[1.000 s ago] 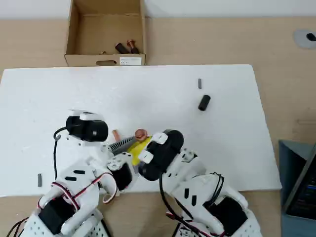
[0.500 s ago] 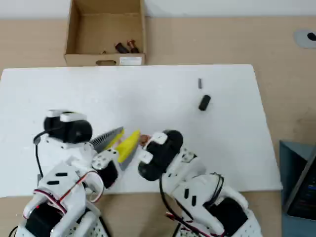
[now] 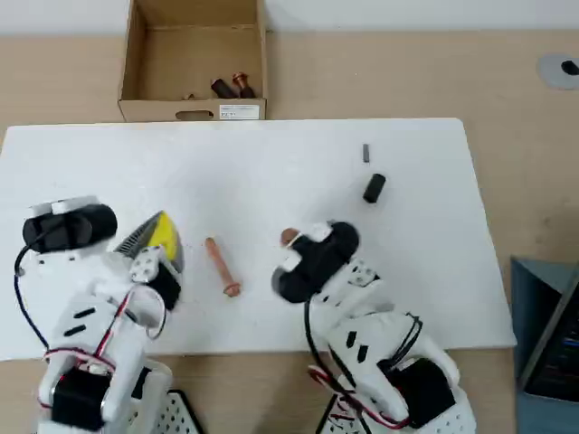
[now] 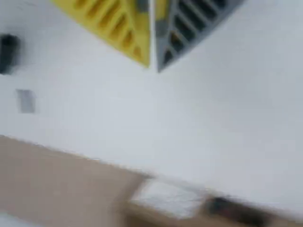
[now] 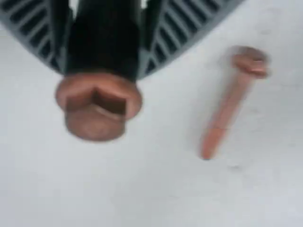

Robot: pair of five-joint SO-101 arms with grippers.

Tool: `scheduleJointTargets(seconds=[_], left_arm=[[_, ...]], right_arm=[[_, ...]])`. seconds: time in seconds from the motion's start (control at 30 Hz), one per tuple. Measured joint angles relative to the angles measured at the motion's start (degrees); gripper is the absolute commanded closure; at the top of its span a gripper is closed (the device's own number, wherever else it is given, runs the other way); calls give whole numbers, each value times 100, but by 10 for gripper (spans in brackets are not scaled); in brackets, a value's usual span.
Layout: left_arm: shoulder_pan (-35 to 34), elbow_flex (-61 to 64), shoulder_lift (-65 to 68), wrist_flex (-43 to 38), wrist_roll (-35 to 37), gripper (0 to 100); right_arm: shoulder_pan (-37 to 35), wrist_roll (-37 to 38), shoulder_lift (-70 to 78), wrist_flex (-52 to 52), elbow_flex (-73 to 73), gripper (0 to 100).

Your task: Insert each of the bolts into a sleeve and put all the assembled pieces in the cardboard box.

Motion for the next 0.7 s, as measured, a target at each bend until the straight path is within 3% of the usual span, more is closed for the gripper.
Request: scheduleJointTargets(seconds=[0.17,0.3,0.5,0.7], left_arm=[[-897,862,26,-26,-9,998],[-1292,1670,26,-510,-466,998],[-1512,2470,44,-1266,-897,998],[-1512,2479,35,-1327,-905,998]], right_arm=[[712,0,0,9,0,989],[888,0,0,316,-9,989],[897,-26,35,413,-316,989],[914,-527,1609,413,-1521,989]])
